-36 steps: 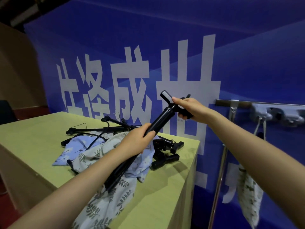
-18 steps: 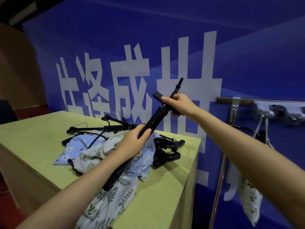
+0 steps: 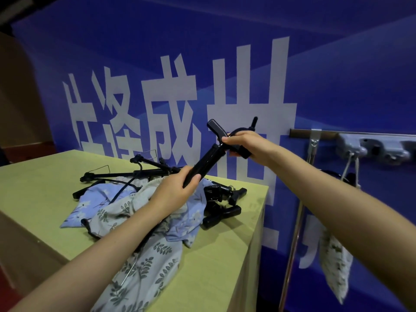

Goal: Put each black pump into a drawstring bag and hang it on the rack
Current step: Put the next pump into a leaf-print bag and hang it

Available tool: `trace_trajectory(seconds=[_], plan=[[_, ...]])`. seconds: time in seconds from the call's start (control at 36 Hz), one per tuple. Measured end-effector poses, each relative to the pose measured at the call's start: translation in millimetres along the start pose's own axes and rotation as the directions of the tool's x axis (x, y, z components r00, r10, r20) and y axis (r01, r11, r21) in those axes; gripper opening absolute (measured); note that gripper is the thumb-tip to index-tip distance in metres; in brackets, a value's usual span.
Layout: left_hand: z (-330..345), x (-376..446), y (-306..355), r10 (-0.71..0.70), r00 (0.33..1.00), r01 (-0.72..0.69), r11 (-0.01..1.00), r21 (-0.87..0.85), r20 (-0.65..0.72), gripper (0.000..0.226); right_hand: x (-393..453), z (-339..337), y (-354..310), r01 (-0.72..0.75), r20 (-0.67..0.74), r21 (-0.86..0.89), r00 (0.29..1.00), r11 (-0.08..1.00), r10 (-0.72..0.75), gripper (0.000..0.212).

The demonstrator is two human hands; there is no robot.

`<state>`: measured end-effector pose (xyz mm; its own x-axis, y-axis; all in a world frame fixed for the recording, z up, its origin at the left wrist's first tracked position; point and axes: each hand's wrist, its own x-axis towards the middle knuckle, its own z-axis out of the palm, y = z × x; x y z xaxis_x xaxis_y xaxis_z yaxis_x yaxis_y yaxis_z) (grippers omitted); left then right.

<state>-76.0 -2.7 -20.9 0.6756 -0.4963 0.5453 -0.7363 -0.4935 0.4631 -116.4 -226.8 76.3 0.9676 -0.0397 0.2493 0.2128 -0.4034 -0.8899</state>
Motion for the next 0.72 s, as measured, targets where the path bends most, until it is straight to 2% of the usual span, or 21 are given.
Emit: trace_trajectory(seconds=[0.08, 0.19, 0.28, 0.31, 0.36, 0.39, 0.42, 0.44, 0.5, 0.56, 0.61, 0.72], plan=[[1, -1, 3, -0.015, 1.0, 0.016, 0.996, -0.09, 0.003, 0.022, -3, 1, -1, -0.026, -0.023, 0.073, 0.999, 0.997, 0.028, 0.022], [-1, 4, 10, -0.04, 0.999, 0.037, 0.985, -0.17, -0.011, 0.026, -5, 8, 3, 0.014, -0.197, 0.188, 0.98, 0.982, 0.024, 0.021], [-2, 6, 14, -0.076, 0.997, 0.071, 0.981, -0.182, -0.022, 0.034, -5, 14, 8, 0.027, -0.297, 0.395, 0.95, 0.918, 0.1, 0.02], [-2, 7, 15, -0.091, 0.995, 0.085, 0.98, -0.179, -0.029, 0.037, -5, 15, 9, 0.045, -0.321, 0.522, 0.935, 0.852, 0.147, 0.019], [-4, 7, 15, -0.114, 0.992, 0.105, 0.979, -0.174, -0.045, 0.04, -6, 17, 13, 0.119, -0.325, 0.779, 0.916, 0.616, 0.235, 0.017], [-4, 7, 16, -0.122, 0.991, 0.111, 0.979, -0.173, -0.052, 0.04, -8, 18, 16, 0.149, -0.311, 0.851, 0.915, 0.504, 0.255, 0.018], [-5, 7, 17, -0.125, 0.991, 0.114, 0.979, -0.17, -0.057, 0.04, -12, 22, 19, 0.148, -0.288, 0.882, 0.921, 0.448, 0.264, 0.024], [-6, 7, 18, -0.121, 0.991, 0.11, 0.981, -0.159, -0.061, 0.04, -17, 26, 22, 0.113, -0.255, 0.883, 0.931, 0.456, 0.262, 0.032], [-7, 7, 21, -0.094, 0.994, 0.086, 0.989, -0.123, -0.059, 0.04, -27, 39, 26, 0.019, -0.186, 0.795, 0.959, 0.607, 0.215, 0.042], [-7, 6, 24, -0.065, 0.997, 0.061, 0.996, -0.07, -0.046, 0.037, -35, 51, 25, 0.001, -0.126, 0.671, 0.986, 0.742, 0.112, 0.04], [-6, 6, 27, -0.041, 0.999, 0.041, 0.999, -0.009, -0.032, 0.036, -37, 60, 22, -0.01, -0.068, 0.62, 0.995, 0.785, 0.067, 0.035], [-8, 5, 29, -0.026, 0.999, 0.027, 0.999, 0.029, -0.023, 0.037, -36, 62, 22, -0.123, 0.057, 0.554, 0.992, 0.823, 0.11, 0.031]])
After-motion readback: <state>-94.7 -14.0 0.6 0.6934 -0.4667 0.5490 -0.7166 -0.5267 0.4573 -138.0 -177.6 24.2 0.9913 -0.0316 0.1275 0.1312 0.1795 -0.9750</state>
